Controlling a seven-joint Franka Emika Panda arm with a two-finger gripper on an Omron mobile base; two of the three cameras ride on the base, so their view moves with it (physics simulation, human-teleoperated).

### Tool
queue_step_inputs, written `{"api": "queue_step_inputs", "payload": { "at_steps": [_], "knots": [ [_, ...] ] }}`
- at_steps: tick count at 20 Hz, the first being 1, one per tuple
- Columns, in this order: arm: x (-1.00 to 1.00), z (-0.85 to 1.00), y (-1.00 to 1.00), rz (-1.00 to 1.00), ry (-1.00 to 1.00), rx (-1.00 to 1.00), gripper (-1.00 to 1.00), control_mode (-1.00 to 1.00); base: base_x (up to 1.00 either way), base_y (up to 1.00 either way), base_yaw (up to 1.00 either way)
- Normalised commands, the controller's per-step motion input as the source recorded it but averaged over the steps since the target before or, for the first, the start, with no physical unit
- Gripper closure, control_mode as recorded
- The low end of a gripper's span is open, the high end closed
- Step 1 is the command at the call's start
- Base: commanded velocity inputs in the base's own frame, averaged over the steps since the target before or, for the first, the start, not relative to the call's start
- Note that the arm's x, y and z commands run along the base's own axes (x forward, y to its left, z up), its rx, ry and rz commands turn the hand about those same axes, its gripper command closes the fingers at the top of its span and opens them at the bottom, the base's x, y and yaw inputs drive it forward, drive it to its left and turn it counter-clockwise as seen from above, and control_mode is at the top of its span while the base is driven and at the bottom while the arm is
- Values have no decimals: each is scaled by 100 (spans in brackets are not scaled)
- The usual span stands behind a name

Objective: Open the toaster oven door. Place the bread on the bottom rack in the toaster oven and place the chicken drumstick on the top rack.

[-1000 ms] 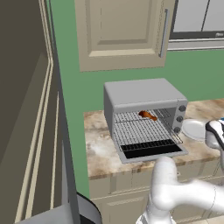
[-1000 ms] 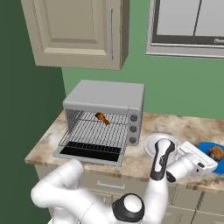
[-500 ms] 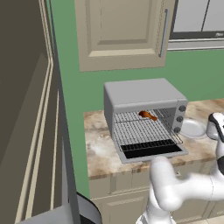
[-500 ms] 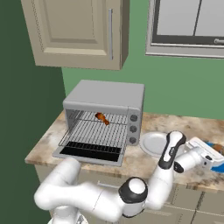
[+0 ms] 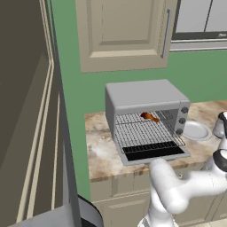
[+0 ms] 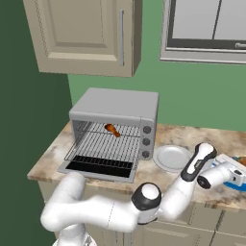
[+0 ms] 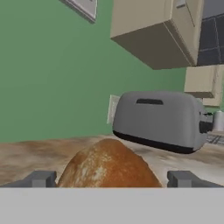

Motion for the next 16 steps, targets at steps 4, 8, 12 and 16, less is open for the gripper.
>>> {"api": "queue_step_inputs", "payload": {
  "at_steps": [4, 8, 12, 16],
  "knots": [
    [0, -93, -16, 0, 22, -7, 100, -100, 0, 0, 0],
    [-10, -14, -6, 0, 6, 0, 100, -100, 0, 0, 0],
    [-53, 24, 0, 0, 6, 2, 100, -100, 0, 0, 0],
    [-90, 88, 34, 1, 0, 5, 100, -100, 0, 0, 0]
  ]
}}
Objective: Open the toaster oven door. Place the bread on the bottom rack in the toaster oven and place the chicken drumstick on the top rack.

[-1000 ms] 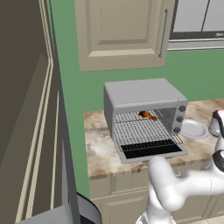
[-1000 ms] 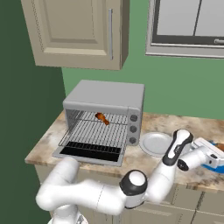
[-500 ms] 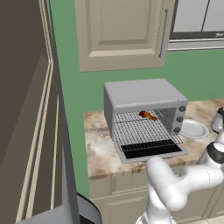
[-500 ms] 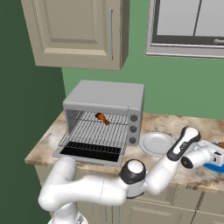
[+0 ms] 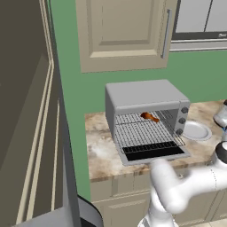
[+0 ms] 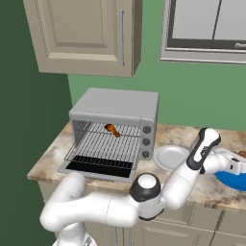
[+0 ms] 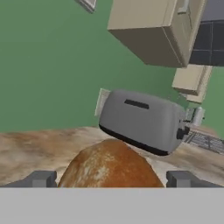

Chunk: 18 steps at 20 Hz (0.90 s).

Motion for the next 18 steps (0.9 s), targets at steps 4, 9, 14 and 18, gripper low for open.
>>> {"api": "queue_step_inputs", "payload": {
  "at_steps": [4, 9, 14, 18],
  "knots": [
    [-100, 98, 68, 8, 0, 4, 100, -100, 0, 0, 0],
    [-100, 63, 95, 17, 0, 2, 100, -100, 0, 0, 0],
    [-100, 34, 100, 31, 1, 0, 100, -100, 0, 0, 0],
    [-99, 22, 100, 36, 4, 0, 100, -100, 0, 0, 0]
  ]
}}
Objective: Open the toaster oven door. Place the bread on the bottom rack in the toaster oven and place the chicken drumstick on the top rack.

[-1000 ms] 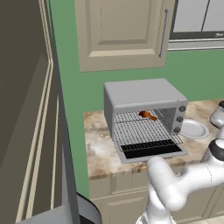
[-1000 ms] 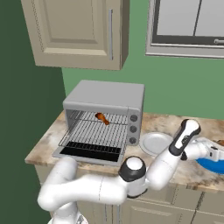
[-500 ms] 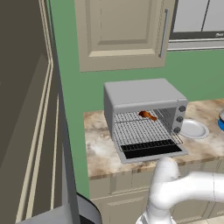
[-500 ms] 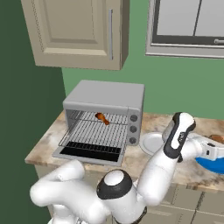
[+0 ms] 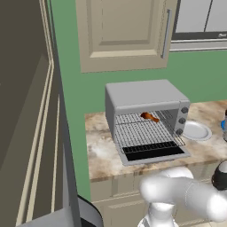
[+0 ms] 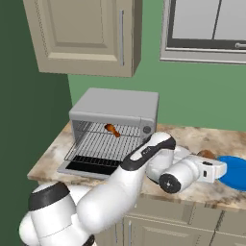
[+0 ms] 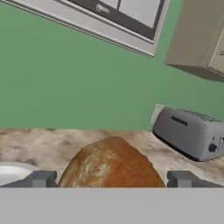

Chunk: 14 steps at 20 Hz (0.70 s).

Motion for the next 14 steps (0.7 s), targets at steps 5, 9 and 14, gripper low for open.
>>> {"api": "queue_step_inputs", "payload": {
  "at_steps": [5, 9, 14],
  "knots": [
    [-73, 11, 100, 38, 12, 0, 100, -100, 0, 0, 0],
    [-41, 1, 100, 41, 17, 0, 100, -100, 0, 0, 0],
    [-30, -8, 100, 39, 22, 0, 100, -100, 0, 0, 0]
  ]
}}
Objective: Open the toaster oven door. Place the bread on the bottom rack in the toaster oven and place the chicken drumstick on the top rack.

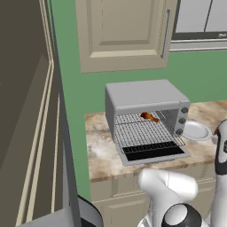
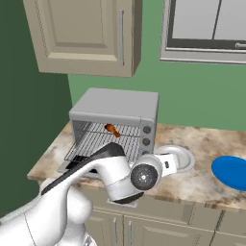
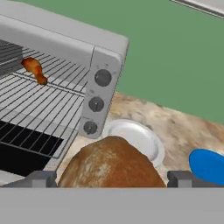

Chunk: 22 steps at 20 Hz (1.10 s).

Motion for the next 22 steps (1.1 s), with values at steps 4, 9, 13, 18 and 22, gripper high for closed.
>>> {"api": "queue_step_inputs", "payload": {
  "at_steps": [4, 9, 13, 18, 22],
  "knots": [
    [-1, -2, 100, 28, 21, 3, 100, -100, 0, 0, 0],
    [0, -2, 98, 12, 22, 10, 100, -100, 0, 0, 0],
    [13, 0, 78, 1, 17, 17, 100, -100, 0, 0, 0],
    [24, 0, 25, 1, 11, 31, 100, -100, 0, 0, 0],
    [40, 0, 4, 3, 3, 41, 100, -100, 0, 0, 0]
  ]
}}
